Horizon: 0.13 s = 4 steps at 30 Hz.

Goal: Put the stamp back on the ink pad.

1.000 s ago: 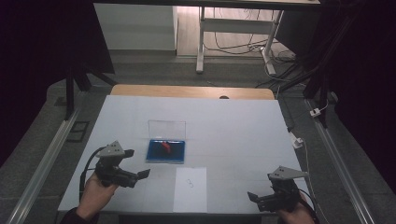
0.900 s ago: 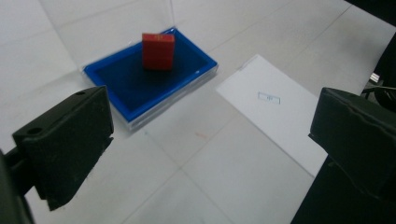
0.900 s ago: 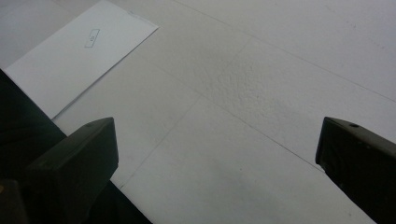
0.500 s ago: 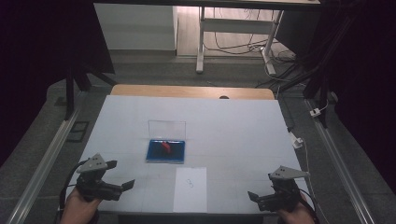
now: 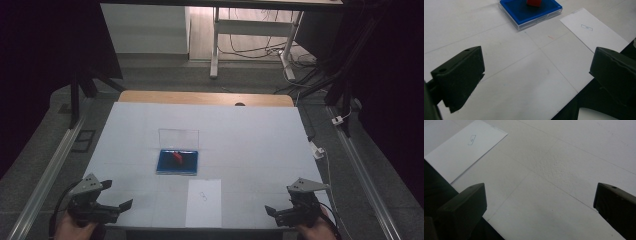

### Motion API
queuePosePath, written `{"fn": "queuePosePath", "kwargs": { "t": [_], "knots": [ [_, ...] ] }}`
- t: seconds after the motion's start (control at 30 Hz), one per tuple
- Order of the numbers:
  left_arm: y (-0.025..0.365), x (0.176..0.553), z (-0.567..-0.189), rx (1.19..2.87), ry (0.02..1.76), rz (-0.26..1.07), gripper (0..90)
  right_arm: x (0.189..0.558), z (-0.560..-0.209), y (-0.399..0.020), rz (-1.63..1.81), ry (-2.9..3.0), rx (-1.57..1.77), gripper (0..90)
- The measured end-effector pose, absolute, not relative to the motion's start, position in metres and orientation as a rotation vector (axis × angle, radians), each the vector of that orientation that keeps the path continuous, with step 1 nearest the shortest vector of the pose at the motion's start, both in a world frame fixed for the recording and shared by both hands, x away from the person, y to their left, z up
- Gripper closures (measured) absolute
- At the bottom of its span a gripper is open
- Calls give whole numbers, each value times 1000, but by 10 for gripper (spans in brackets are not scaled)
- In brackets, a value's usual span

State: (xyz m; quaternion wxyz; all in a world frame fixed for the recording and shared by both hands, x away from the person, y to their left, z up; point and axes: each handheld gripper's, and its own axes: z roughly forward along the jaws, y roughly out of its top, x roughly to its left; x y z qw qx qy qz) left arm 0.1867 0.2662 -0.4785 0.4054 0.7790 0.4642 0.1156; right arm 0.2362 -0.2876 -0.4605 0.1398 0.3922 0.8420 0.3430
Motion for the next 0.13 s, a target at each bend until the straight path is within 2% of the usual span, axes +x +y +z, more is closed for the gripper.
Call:
{"fn": "queuePosePath", "kwargs": {
  "t": [0.13],
  "knots": [
    [266, 189, -479, 1968, 1171, 277, 7, 236, -461, -287, 973, 2422, 1132, 0]
  ]
}}
